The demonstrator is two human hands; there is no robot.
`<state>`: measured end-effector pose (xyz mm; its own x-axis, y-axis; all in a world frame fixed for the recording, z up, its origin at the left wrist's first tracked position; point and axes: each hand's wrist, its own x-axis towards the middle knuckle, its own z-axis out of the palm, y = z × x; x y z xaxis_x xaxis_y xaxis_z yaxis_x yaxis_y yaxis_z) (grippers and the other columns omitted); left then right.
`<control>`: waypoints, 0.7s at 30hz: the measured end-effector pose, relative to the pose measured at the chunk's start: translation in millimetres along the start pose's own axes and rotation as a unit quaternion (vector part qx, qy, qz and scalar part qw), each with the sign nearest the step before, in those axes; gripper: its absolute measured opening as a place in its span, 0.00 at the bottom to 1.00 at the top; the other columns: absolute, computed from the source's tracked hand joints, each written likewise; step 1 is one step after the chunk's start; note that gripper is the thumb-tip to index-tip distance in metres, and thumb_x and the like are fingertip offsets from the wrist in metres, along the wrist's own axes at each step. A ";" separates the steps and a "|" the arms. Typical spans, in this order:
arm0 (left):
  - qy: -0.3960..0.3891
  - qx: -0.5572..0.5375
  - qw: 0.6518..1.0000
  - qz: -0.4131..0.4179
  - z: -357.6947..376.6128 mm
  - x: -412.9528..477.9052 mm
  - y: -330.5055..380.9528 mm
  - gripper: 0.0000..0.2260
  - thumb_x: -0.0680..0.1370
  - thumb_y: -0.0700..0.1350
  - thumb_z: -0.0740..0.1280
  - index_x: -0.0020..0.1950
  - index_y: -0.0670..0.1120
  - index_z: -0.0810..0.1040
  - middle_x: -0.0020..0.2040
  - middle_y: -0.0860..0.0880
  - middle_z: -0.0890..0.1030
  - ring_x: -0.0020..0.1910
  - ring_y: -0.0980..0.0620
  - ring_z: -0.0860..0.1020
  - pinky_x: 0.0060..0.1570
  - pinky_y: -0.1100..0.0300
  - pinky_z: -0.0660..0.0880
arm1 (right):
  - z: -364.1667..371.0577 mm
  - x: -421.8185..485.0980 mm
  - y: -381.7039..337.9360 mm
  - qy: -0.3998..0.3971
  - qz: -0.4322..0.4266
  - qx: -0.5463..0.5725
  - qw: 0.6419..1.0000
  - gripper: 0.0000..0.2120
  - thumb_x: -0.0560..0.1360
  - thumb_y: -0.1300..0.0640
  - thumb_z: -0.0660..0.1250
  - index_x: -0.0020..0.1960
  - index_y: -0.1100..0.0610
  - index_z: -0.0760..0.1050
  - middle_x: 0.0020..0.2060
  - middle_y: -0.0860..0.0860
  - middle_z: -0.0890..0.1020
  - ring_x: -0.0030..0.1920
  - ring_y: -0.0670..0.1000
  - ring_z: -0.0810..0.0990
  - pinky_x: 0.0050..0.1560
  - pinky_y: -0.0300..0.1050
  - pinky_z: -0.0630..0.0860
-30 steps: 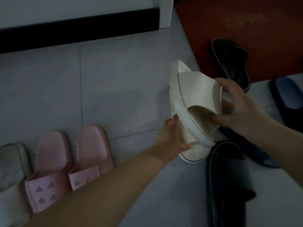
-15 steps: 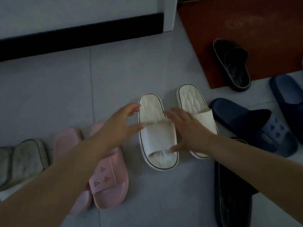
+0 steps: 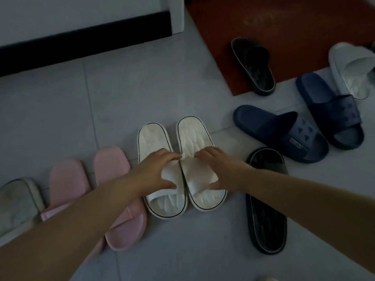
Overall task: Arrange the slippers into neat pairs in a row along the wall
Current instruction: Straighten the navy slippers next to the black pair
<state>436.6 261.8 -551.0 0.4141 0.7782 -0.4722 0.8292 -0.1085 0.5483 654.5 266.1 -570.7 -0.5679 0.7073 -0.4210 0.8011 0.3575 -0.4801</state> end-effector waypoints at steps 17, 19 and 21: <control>0.009 -0.138 0.984 0.116 -23.1 31.2 138.2 0.34 0.69 0.46 0.74 0.72 0.49 0.63 0.65 0.48 0.72 0.60 0.52 0.72 0.56 0.62 0.67 | -138.6 -152.8 38.3 0.196 0.268 0.133 0.934 0.39 0.69 0.66 0.72 0.74 0.56 0.55 0.69 0.56 0.66 0.66 0.56 0.69 0.57 0.41 0.71; 0.017 -0.133 0.983 0.122 -12.0 34.7 141.1 0.36 0.69 0.47 0.74 0.73 0.51 0.60 0.67 0.50 0.70 0.61 0.55 0.69 0.56 0.64 0.65 | -128.1 -149.3 50.6 0.190 0.252 0.136 0.939 0.36 0.70 0.66 0.70 0.73 0.56 0.57 0.69 0.56 0.65 0.64 0.53 0.69 0.54 0.34 0.71; 0.027 -0.105 0.988 0.112 6.1 44.0 141.6 0.38 0.69 0.47 0.74 0.74 0.50 0.57 0.70 0.51 0.66 0.67 0.53 0.67 0.63 0.63 0.65 | -114.7 -139.5 78.6 0.158 0.237 0.053 0.957 0.36 0.70 0.63 0.71 0.73 0.53 0.59 0.69 0.55 0.65 0.67 0.54 0.67 0.59 0.39 0.69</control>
<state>574.5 276.8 -498.4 0.5526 0.7819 -0.2885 0.6203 -0.1547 0.7690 818.3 265.5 -461.5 -0.0464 0.9294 -0.3661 0.9213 -0.1018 -0.3753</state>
